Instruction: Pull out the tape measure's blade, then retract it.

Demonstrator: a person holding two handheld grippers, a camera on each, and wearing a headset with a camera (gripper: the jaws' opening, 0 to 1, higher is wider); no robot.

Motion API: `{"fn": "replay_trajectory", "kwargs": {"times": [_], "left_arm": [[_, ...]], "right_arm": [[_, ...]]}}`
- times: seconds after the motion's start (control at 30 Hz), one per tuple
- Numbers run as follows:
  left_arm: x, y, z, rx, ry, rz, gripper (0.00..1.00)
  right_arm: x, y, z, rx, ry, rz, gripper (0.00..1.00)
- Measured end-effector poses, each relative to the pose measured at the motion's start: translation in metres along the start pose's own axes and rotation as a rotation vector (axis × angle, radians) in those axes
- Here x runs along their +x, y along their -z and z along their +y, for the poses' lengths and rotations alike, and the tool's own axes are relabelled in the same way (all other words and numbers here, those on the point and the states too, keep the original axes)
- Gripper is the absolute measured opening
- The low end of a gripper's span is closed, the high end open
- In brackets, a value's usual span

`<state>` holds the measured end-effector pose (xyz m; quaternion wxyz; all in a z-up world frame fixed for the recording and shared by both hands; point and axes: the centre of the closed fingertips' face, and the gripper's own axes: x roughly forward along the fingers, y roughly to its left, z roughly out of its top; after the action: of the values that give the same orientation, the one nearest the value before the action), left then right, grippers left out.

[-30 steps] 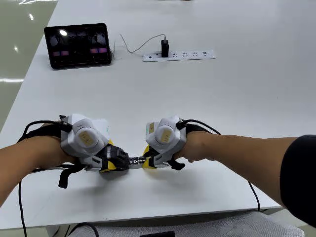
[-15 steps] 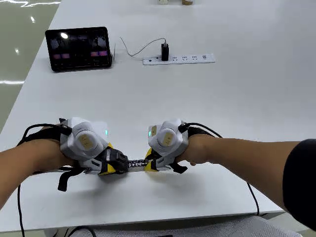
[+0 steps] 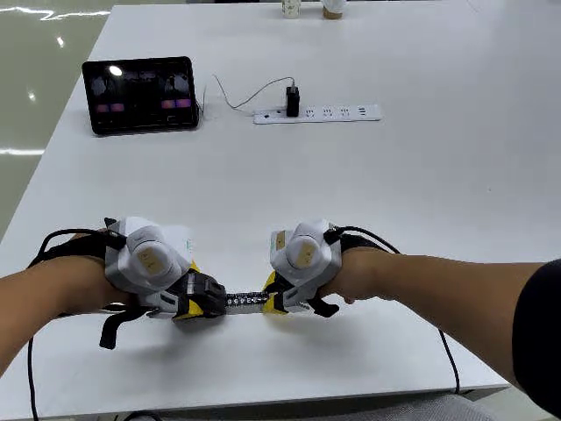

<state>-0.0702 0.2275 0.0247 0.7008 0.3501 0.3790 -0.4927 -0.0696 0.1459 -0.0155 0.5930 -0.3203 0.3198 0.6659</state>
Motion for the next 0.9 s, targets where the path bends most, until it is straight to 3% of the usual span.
{"fn": "replay_trajectory", "kwargs": {"times": [0.9], "left_arm": [[0.0,-0.001,-0.002,0.004,0.003,0.0,0.29]], "right_arm": [[-0.013,0.02,0.0,0.016,0.0,0.002,0.11]]}}
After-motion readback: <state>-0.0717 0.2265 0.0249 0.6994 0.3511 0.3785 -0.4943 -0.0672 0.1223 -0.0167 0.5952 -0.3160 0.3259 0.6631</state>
